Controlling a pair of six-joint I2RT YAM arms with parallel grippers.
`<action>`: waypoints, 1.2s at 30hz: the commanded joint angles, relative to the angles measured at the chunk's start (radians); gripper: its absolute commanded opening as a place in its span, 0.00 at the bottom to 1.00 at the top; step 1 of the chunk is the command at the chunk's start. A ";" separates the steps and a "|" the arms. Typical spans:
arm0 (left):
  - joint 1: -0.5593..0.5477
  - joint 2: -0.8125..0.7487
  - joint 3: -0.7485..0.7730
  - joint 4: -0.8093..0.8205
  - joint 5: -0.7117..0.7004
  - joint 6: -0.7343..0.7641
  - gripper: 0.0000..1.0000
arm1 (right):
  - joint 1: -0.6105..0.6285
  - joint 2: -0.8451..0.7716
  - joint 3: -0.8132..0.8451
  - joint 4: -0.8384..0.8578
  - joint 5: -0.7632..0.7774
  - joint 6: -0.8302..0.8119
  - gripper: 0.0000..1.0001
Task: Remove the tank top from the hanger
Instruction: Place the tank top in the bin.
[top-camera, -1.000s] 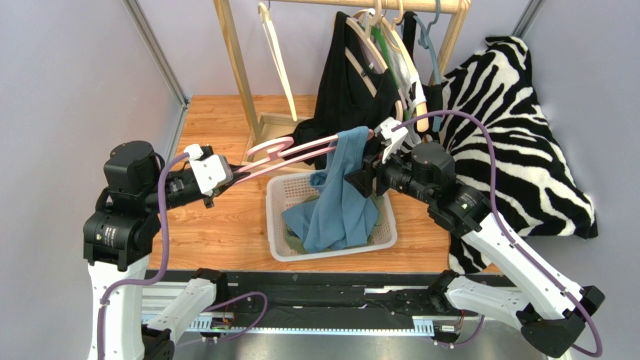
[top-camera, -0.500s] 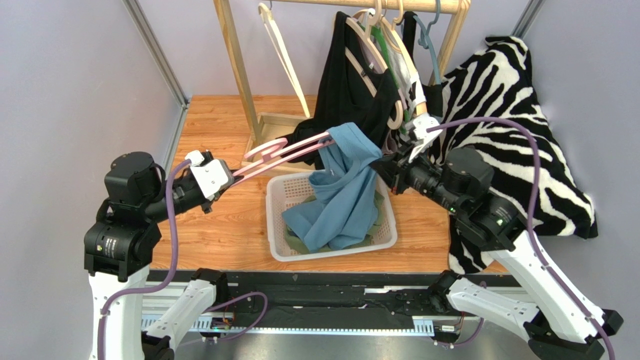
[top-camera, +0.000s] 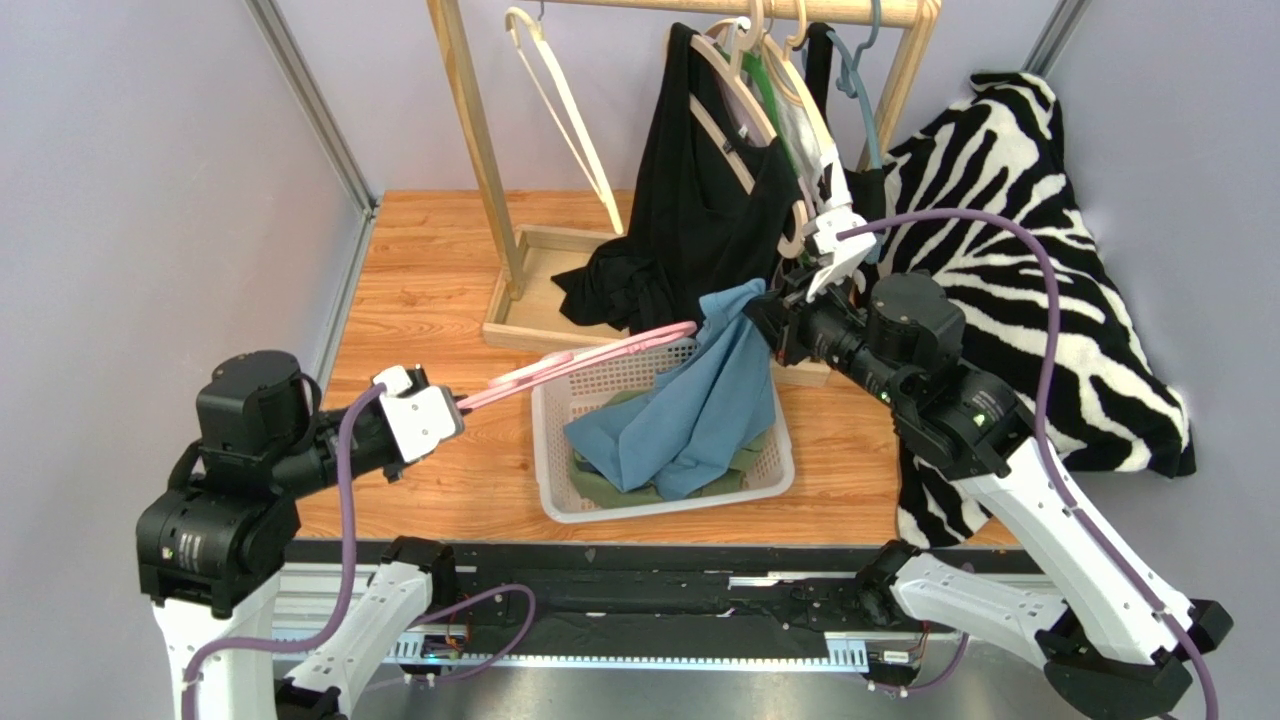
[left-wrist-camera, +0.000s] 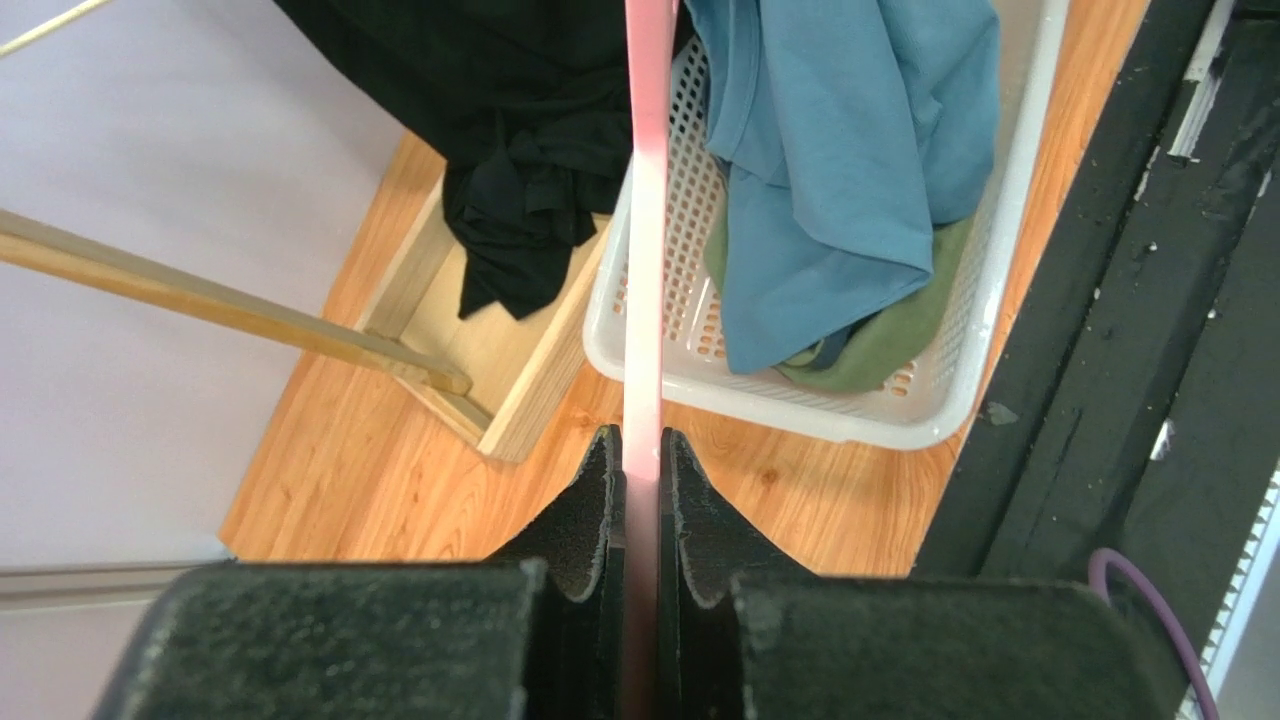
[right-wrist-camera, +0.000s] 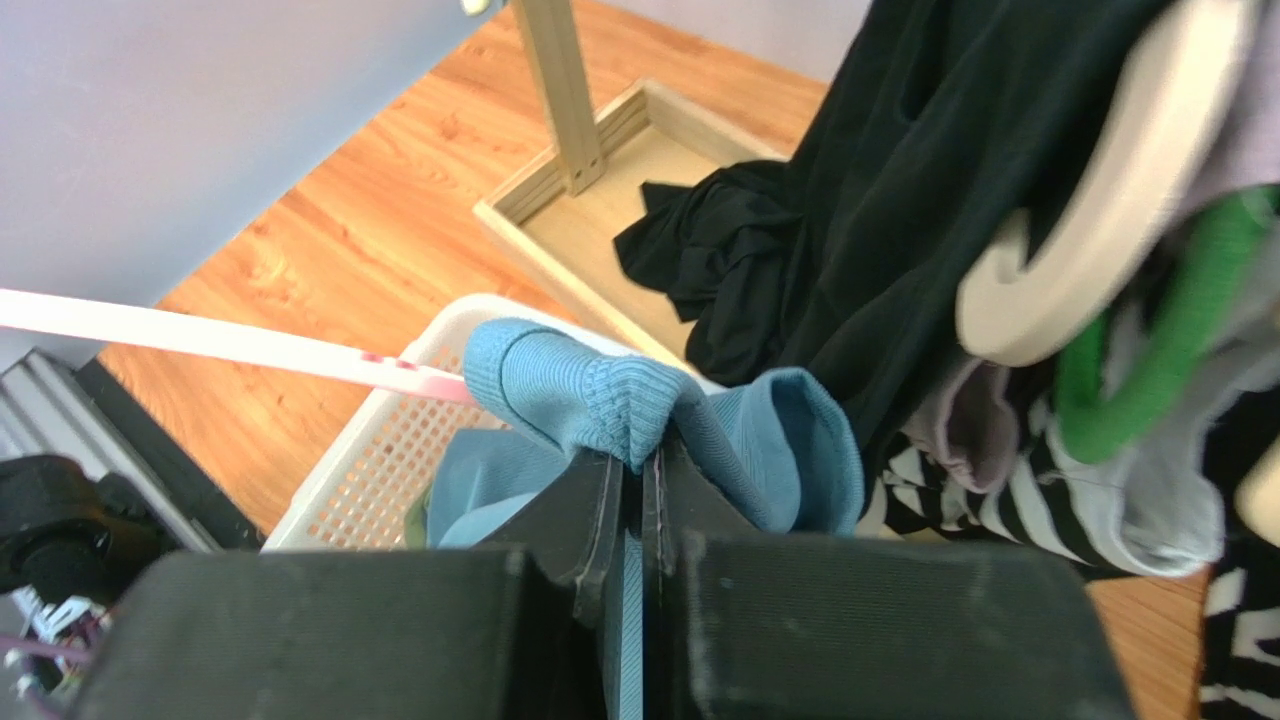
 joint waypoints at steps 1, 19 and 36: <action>0.002 -0.034 0.063 -0.004 0.005 -0.015 0.00 | 0.002 0.028 0.007 -0.006 -0.118 -0.012 0.00; 0.002 0.020 0.030 0.320 -0.075 -0.401 0.00 | 0.368 0.182 -0.001 -0.145 0.024 -0.096 0.29; 0.002 0.092 0.007 0.151 0.159 -0.327 0.00 | 0.427 0.111 0.484 -0.408 0.047 -0.265 0.68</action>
